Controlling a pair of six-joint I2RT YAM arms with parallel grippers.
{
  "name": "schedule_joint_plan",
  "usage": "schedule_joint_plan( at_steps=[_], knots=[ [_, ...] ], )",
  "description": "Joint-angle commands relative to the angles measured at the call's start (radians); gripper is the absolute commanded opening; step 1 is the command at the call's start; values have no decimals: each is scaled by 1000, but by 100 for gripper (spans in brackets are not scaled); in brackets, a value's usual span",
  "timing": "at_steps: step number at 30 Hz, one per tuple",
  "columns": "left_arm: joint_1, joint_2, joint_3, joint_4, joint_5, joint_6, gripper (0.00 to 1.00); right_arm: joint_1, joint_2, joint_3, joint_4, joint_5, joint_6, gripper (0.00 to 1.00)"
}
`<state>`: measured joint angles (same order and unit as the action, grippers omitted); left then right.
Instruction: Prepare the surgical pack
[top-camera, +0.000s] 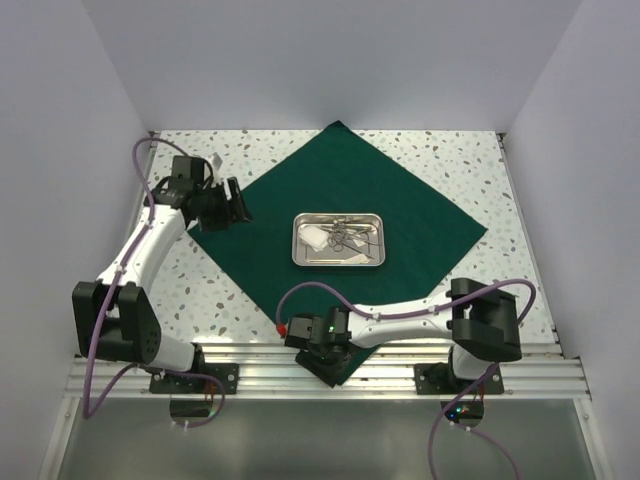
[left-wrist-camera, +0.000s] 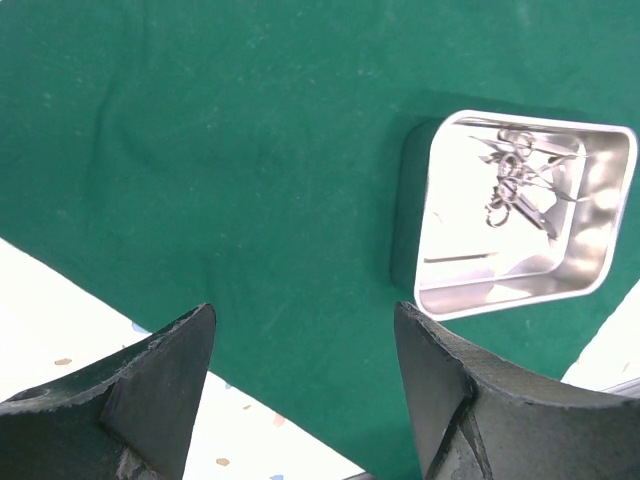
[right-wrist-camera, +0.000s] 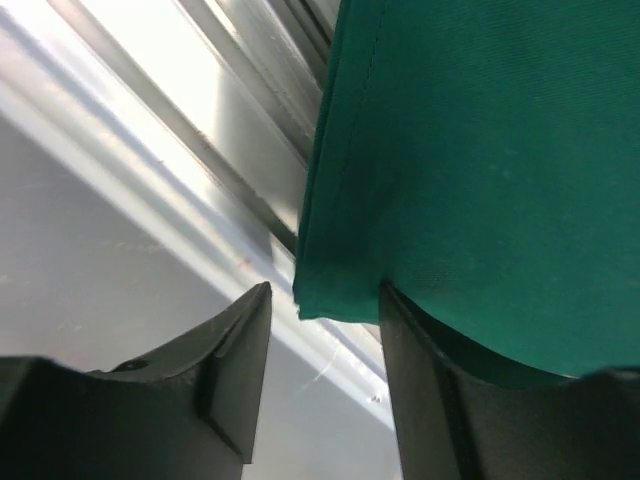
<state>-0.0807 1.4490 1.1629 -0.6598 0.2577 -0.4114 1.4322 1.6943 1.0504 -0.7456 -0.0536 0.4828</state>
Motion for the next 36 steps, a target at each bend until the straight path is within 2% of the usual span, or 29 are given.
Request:
schedule_joint_plan(
  at_steps=[1, 8, 10, 12, 13, 18, 23, 27, 29, 31, 36],
  knots=[
    [-2, -74, 3, -35, -12, -9, 76, 23, 28, -38, 35, 41, 45, 49],
    [-2, -114, -51, -37, -14, -15, 77, 51, 15, -87, -6, 144, 114, 33],
    [-2, -113, -55, -28, -12, -20, 77, 53, 2, -89, -15, 190, 128, 24],
    [-2, -110, -52, -24, -11, -27, 77, 53, -11, -57, -46, 218, 140, 18],
    [-2, -108, -45, -23, -12, -27, 77, 51, -18, -40, -64, 247, 143, 12],
    [-2, -81, -11, -37, -73, -33, 76, 16, -82, 42, -142, 334, 152, 0],
    [-2, -70, 23, -15, -158, -41, 73, -166, -157, 98, -187, 374, 108, 0],
    [-1, -33, 47, 11, -222, -56, 65, -344, -165, 213, -215, 402, 11, 0],
    [-2, -12, 67, 31, -233, -59, 64, -429, -124, 284, -213, 431, -50, 0],
    [-1, 20, 83, 75, -238, -60, 65, -508, -57, 434, -190, 465, -96, 0],
    [-1, 100, 144, 100, -154, -50, 61, -602, 60, 638, -176, 482, -153, 0]
  ],
)
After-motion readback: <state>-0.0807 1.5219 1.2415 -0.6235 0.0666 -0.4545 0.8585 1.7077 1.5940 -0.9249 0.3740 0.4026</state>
